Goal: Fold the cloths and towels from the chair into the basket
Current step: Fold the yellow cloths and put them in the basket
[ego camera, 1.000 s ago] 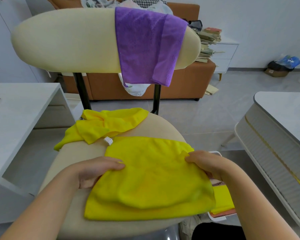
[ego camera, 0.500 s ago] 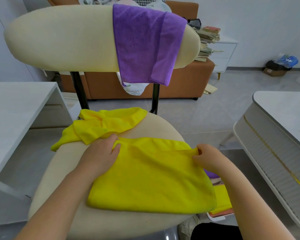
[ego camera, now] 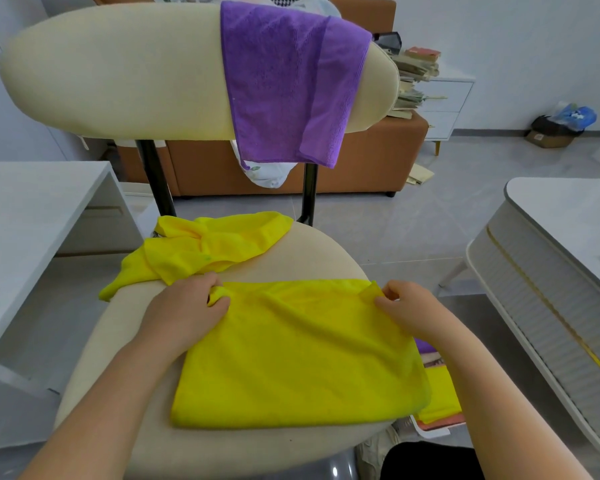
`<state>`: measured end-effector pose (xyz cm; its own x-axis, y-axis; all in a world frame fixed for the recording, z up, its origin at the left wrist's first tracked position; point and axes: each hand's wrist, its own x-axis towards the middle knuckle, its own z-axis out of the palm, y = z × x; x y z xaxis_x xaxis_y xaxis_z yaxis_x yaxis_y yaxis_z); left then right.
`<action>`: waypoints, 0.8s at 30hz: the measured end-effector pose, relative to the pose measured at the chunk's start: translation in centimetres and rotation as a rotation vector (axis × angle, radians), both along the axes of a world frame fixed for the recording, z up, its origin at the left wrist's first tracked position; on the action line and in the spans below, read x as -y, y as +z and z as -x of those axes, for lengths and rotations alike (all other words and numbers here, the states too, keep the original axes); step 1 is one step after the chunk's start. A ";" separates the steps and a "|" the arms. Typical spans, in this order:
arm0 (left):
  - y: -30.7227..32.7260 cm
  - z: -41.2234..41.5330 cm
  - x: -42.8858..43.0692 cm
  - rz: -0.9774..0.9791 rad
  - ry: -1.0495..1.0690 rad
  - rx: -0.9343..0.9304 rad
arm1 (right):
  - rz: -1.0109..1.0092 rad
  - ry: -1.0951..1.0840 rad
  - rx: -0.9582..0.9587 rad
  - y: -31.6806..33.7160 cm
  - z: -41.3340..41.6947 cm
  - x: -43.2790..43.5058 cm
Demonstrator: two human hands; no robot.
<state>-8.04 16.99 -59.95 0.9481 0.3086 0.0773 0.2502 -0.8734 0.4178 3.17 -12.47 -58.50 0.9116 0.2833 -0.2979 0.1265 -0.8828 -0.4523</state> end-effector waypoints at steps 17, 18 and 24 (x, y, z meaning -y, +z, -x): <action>-1.8 -0.9 -0.7 -0.143 -0.207 -0.108 | 0.124 -0.004 0.136 -1.2 0.0 0.0; -1.7 -1.1 -0.5 -0.164 -0.213 -0.138 | 0.124 0.016 0.137 -1.2 0.0 0.0; -1.6 -1.9 0.1 -0.255 -0.147 -0.237 | 0.019 0.028 0.094 -1.6 -0.6 0.0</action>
